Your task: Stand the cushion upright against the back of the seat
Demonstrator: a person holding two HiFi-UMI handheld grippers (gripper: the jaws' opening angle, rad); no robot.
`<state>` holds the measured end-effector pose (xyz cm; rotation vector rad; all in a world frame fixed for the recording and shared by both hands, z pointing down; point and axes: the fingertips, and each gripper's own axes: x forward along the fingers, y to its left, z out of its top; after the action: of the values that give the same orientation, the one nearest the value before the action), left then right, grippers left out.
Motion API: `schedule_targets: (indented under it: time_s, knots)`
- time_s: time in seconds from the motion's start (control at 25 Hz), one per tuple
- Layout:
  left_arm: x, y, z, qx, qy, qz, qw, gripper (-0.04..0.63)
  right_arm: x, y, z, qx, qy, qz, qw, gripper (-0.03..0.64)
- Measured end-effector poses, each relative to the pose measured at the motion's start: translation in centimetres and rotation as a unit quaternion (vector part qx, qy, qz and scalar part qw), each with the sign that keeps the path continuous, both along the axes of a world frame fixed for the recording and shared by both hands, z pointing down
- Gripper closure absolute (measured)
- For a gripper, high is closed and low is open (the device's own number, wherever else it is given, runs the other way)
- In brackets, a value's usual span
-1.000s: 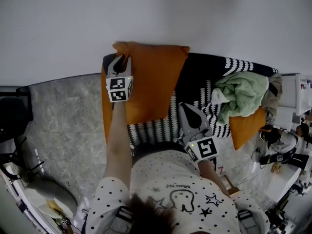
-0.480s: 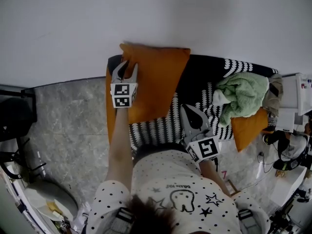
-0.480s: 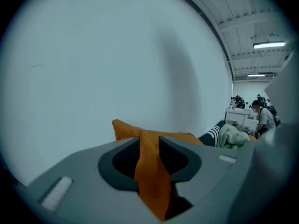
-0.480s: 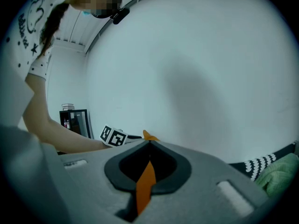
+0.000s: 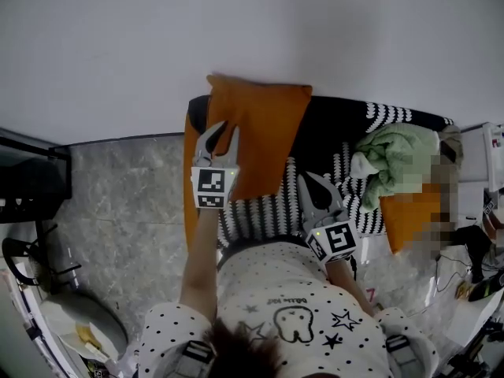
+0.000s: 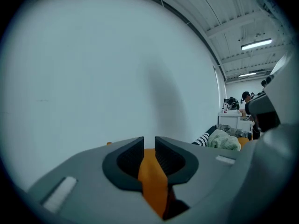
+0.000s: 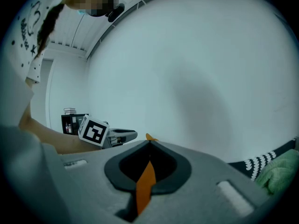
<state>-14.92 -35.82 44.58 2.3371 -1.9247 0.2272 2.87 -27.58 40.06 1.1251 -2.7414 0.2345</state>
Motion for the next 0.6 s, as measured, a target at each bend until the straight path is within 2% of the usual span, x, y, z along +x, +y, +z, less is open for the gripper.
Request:
schedule_targets:
  time_s: [0.12,0.24,0.4,0.6]
  knots:
    - [0.9,1.8,-2.5,0.022,0.012,-0.005,0.9997,0.526,0.0,0.4,-0.4,0.005,-0.006,-0.002,1.000,0.621]
    - [1.8,3.7,-5.3,0.053,0.025,-0.014,0.9982,0.583,0.0,0.8,-0.8,0.012,-0.010,-0.005,1.000,0.621]
    - [2.9,6.2,-8.4,0.080,0.034,-0.016,0.9961,0.595,0.4,1.4,-1.1,0.015,-0.015,-0.003,1.000,0.621]
    - [5.1,9.3,-11.6,0.094,0.050,0.009,0.9943,0.595,1.0,1.6,-1.3,0.014,-0.019,0.004,1.000,0.621]
